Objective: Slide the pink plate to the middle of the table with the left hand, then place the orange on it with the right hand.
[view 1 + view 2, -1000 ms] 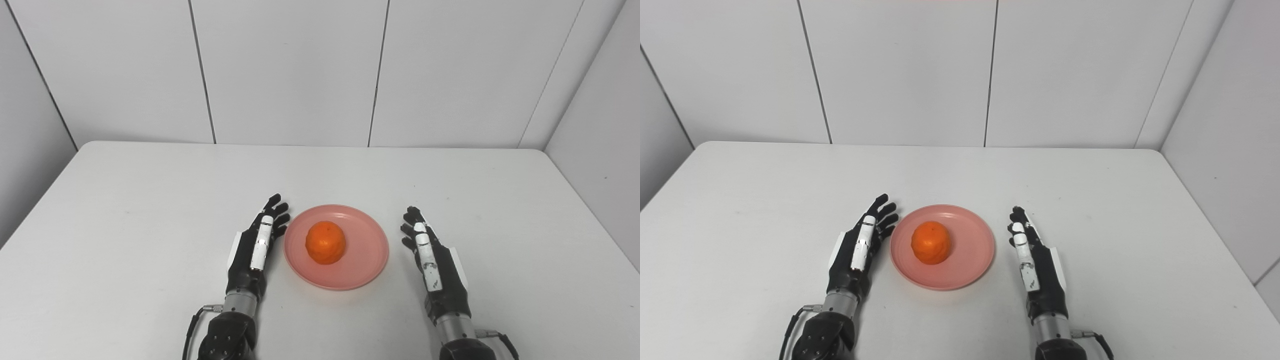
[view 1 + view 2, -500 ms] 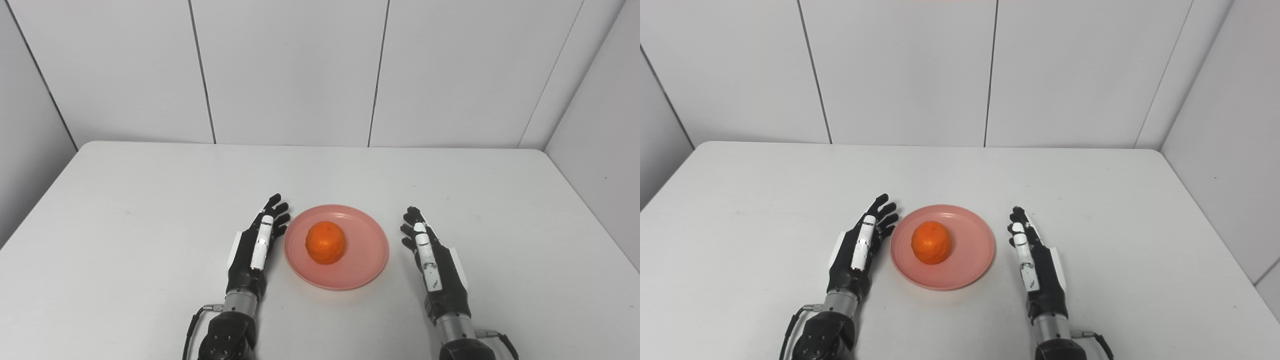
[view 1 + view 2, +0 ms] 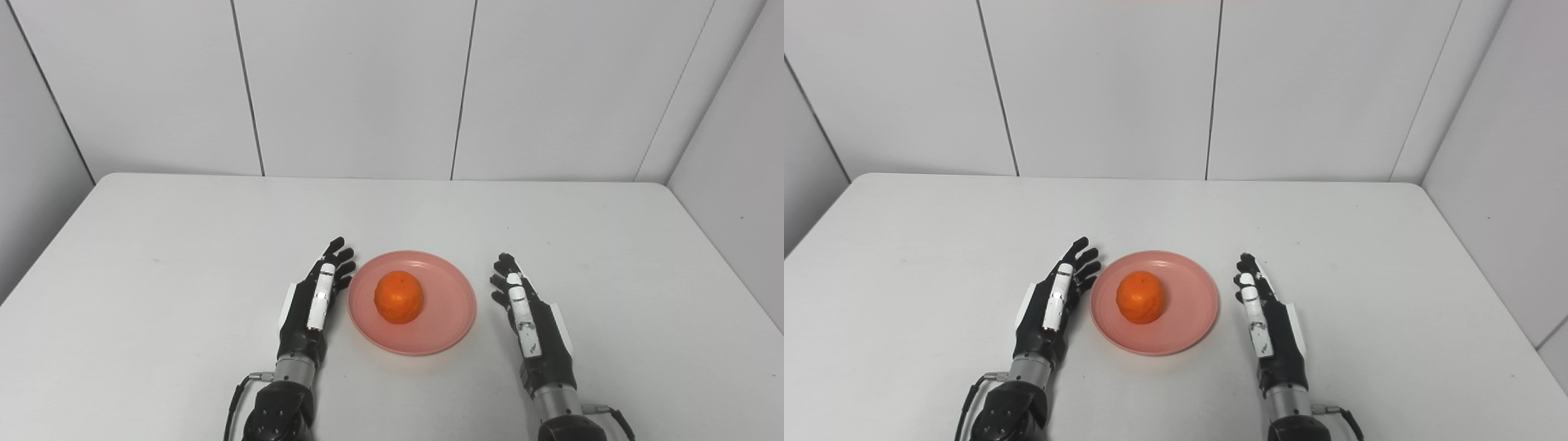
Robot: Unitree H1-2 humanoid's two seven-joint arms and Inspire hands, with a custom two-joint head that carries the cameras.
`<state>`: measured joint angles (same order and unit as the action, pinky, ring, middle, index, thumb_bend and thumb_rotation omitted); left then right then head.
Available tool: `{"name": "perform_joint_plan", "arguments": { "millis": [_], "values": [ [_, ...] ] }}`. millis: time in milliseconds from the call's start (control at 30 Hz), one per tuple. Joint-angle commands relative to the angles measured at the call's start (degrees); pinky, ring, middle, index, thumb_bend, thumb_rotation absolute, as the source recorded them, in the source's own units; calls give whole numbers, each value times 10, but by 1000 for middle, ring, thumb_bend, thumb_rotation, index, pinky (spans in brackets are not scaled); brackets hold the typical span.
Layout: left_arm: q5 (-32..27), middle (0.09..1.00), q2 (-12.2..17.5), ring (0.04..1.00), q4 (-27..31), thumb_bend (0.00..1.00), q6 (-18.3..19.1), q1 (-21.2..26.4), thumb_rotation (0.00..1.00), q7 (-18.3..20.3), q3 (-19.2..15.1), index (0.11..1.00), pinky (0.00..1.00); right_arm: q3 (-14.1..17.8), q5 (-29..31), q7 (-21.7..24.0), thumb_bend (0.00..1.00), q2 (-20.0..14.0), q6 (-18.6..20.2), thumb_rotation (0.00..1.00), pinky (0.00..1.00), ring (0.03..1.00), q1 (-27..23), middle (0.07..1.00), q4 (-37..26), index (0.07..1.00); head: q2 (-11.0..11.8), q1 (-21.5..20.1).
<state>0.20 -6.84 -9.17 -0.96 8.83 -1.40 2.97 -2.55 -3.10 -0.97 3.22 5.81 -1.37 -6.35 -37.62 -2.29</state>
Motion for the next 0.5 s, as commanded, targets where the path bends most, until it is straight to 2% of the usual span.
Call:
{"name": "perform_joint_plan", "arguments": {
  "millis": [0, 467],
  "values": [
    [8, 875, 2, 862, -6, 352, -4, 15, 1000, -5, 0, 868, 853, -1, 2, -2, 268, 3, -36, 1000, 910, 907, -18, 921, -9, 917, 1, 1],
    [7, 874, 1, 862, -8, 355, -6, 15, 1000, -5, 0, 867, 852, -1, 1, -3, 273, 3, -36, 1000, 908, 905, -18, 920, -9, 917, 1, 0]
  ]
}}
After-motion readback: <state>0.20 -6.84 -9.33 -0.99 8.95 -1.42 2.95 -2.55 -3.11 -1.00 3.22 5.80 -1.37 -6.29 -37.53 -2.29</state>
